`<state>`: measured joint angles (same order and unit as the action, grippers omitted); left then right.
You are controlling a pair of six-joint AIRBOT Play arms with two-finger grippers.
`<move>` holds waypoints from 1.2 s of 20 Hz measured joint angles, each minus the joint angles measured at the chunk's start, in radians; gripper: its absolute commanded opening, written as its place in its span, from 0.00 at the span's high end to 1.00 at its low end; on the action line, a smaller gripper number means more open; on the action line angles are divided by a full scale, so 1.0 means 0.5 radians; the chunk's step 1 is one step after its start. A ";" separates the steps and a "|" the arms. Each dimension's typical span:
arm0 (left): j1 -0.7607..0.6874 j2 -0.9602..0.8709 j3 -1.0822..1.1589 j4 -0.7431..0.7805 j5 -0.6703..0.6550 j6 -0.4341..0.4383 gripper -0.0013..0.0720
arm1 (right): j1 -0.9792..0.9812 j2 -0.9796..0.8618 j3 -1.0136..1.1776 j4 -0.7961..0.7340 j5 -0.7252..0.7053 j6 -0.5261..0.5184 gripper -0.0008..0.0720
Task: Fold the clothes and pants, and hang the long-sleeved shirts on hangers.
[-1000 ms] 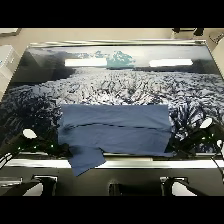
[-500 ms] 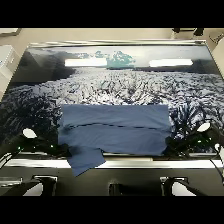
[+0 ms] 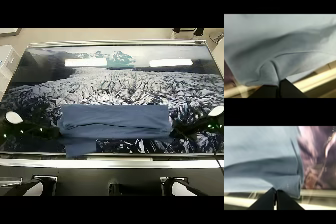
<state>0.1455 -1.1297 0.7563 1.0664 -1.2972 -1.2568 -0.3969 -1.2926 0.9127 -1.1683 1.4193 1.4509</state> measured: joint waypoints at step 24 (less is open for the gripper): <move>0.014 -1.210 1.586 0.018 -0.163 -0.156 0.02 | 0.163 -0.716 0.896 0.108 -0.246 0.185 0.01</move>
<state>0.1524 -1.7348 1.5494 1.0752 -1.3788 -1.3346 -0.3153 -1.6505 1.3605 -1.1141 1.2961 1.5436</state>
